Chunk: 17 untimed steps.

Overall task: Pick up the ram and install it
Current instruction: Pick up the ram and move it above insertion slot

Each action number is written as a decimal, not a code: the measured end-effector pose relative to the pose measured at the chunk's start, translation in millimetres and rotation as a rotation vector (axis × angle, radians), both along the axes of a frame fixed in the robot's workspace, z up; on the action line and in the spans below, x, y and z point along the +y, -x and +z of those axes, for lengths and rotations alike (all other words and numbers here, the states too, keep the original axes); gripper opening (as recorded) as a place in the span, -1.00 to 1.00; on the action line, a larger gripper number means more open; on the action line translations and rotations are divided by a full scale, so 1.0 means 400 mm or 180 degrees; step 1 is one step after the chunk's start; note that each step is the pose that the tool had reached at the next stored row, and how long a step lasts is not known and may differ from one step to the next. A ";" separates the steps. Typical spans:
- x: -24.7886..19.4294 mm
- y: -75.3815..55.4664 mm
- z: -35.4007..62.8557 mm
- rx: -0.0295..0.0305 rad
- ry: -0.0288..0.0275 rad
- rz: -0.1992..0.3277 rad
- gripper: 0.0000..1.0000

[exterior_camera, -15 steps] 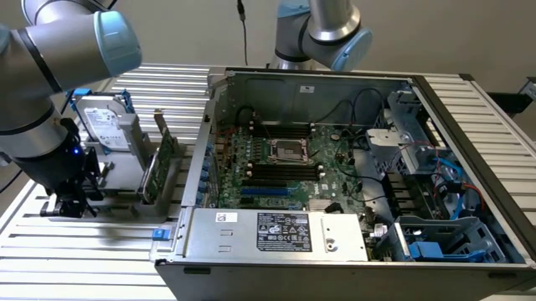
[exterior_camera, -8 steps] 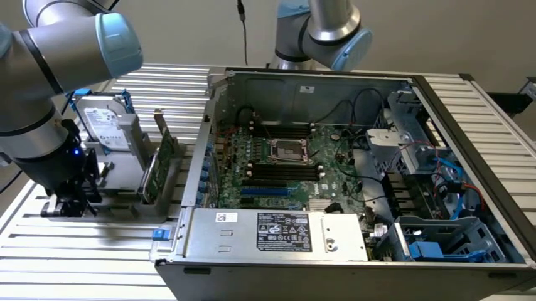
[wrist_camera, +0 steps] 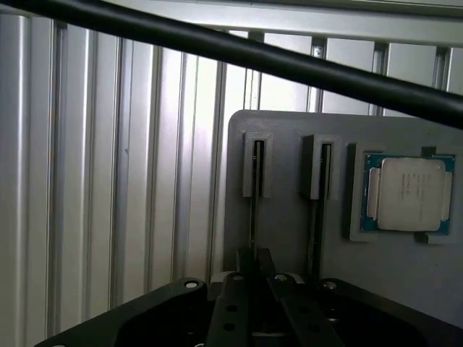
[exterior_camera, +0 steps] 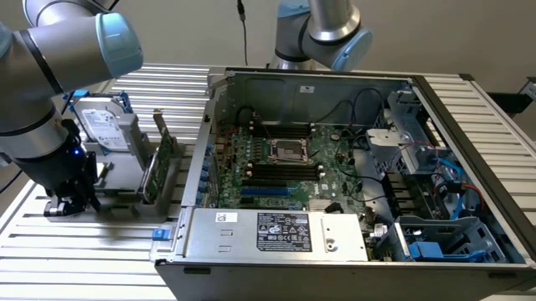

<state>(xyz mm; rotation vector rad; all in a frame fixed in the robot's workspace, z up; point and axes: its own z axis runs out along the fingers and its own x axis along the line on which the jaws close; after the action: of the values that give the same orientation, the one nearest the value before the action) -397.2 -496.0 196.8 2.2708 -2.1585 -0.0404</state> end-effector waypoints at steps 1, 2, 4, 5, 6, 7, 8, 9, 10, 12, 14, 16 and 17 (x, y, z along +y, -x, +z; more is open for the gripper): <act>0.000 0.000 0.000 0.0000 0.0000 0.0000 -0.72; 0.000 0.000 0.000 0.0000 0.0000 0.0000 -0.72; 0.000 0.000 0.000 0.0000 0.0000 0.0000 -0.72; 0.000 0.000 0.000 0.0000 0.0000 0.0000 -0.72; 0.000 0.000 0.000 0.0000 -0.0001 0.0000 -0.72; 0.000 0.000 0.000 0.0000 -0.0003 -0.0003 -0.72; 0.000 0.000 0.000 0.0000 -0.0004 -0.0009 -0.72; 0.000 0.000 0.000 0.0000 -0.0005 -0.0016 -0.72; 0.000 -0.001 0.000 0.0000 -0.0006 -0.0025 -0.72; 0.000 -0.001 0.000 0.0000 -0.0006 -0.0045 -0.72; 0.000 -0.002 0.000 0.0000 -0.0007 -0.0064 -0.72; 0.000 -0.002 0.000 0.0000 -0.0007 -0.0084 -0.72; 0.000 -0.002 0.000 0.0000 -0.0007 -0.0094 -0.72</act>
<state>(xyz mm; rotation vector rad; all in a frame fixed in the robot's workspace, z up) -396.3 -495.9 196.8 2.2402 -2.1930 -0.0429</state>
